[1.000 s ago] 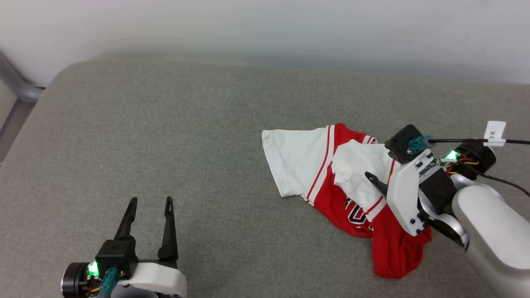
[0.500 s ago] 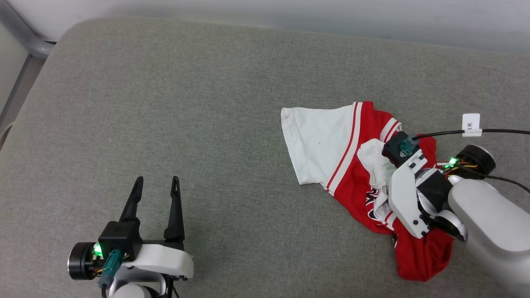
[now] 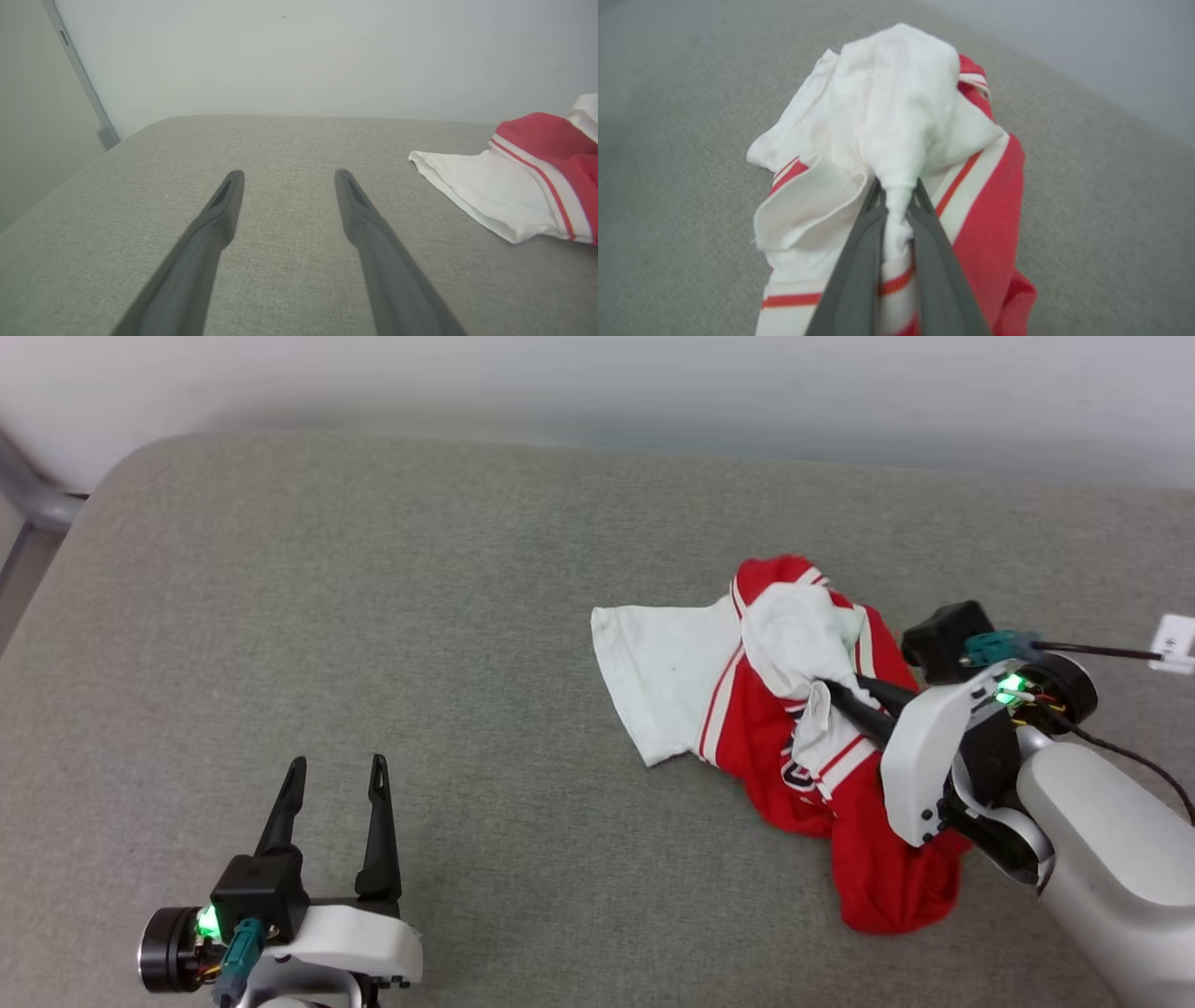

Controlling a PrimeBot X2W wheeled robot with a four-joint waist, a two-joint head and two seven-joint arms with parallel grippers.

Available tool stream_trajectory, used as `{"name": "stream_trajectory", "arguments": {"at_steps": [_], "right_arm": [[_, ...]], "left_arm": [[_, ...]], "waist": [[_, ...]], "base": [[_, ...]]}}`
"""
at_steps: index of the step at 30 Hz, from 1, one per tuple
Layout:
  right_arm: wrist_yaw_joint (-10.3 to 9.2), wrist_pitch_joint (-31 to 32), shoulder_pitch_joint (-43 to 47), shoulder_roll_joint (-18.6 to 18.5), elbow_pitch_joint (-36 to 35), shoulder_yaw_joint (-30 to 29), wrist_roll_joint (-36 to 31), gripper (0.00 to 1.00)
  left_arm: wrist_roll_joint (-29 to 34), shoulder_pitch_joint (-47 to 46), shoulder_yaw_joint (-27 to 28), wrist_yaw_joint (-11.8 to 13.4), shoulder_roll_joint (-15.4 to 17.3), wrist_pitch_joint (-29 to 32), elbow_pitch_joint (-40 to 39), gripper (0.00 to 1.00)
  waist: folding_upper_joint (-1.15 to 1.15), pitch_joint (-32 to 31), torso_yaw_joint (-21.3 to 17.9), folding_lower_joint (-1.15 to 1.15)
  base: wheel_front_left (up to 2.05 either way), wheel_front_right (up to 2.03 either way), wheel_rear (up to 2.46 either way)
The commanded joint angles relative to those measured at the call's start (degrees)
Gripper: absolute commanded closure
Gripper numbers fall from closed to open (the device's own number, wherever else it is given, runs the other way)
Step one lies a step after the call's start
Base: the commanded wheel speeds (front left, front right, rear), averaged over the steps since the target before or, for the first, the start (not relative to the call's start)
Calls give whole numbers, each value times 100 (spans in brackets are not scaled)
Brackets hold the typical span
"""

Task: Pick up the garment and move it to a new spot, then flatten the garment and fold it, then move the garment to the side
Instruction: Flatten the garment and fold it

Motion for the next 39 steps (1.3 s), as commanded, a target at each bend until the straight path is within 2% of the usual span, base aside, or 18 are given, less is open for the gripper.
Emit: {"name": "stream_trajectory", "arguments": {"at_steps": [1,9,21,29,34,35,36,37,39], "right_arm": [[-4,-145,129,53,-61,-141,73,100],[-4,-1203,999,333,-252,-1686,685,100],[-3,-2059,2316,372,529,-3652,1716,100],[-4,-2335,2968,471,1261,-4663,2751,100],[-4,-2420,3130,512,1713,-4809,2876,100],[-4,-2442,3133,525,1750,-4830,2891,74],[-4,-2464,3131,528,1757,-4844,2897,18],[-4,-2495,3141,499,1763,-4856,2841,0],[-4,-2522,3157,456,1740,-4861,2779,0]], "left_arm": [[14,91,25,-1,-4,-15,-6,0],[103,189,120,-96,-4,-15,-5,0],[128,254,65,-145,-4,-15,66,0],[94,293,14,-112,-5,-15,113,0],[81,314,23,-110,-4,-15,152,0],[87,329,32,-111,-4,-15,158,0],[90,349,39,-108,-4,-15,164,0],[91,368,43,-104,-4,-15,169,0],[93,387,44,-101,-4,-15,171,0]], "waist": [[0,-65,-104,-1],[0,-136,-370,-1],[0,-188,-472,-1],[0,-242,-490,-1],[0,-307,-514,-1],[0,-324,-527,-1],[0,-347,-542,-1],[0,-371,-556,-1],[0,-398,-566,-1]], "base": [[0,0,0],[0,0,0],[0,0,0],[0,0,0],[0,0,0],[0,0,0],[0,0,0],[0,0,0],[0,0,0]]}}
